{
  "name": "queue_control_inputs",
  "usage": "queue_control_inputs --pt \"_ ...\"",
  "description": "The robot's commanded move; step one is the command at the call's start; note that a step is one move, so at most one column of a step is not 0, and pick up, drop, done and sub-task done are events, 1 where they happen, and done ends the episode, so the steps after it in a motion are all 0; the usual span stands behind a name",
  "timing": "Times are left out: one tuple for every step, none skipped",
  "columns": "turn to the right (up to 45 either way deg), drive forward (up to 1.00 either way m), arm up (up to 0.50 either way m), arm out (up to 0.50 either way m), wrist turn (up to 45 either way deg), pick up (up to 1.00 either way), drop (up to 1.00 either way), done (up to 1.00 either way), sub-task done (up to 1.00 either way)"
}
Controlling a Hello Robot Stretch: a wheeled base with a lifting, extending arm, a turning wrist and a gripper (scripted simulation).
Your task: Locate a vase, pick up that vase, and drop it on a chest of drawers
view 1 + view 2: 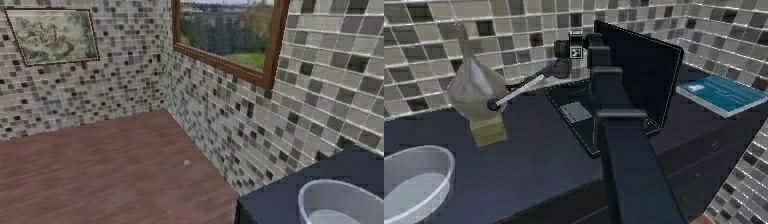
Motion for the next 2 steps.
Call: queue_control_inputs --pt "0.0 0.00 0.00 0.00 45.0 0.00 0.00 0.00 0.00" --pt "0.0 0.00 0.00 0.00 39.0 0.00 0.00 0.00 0.00"
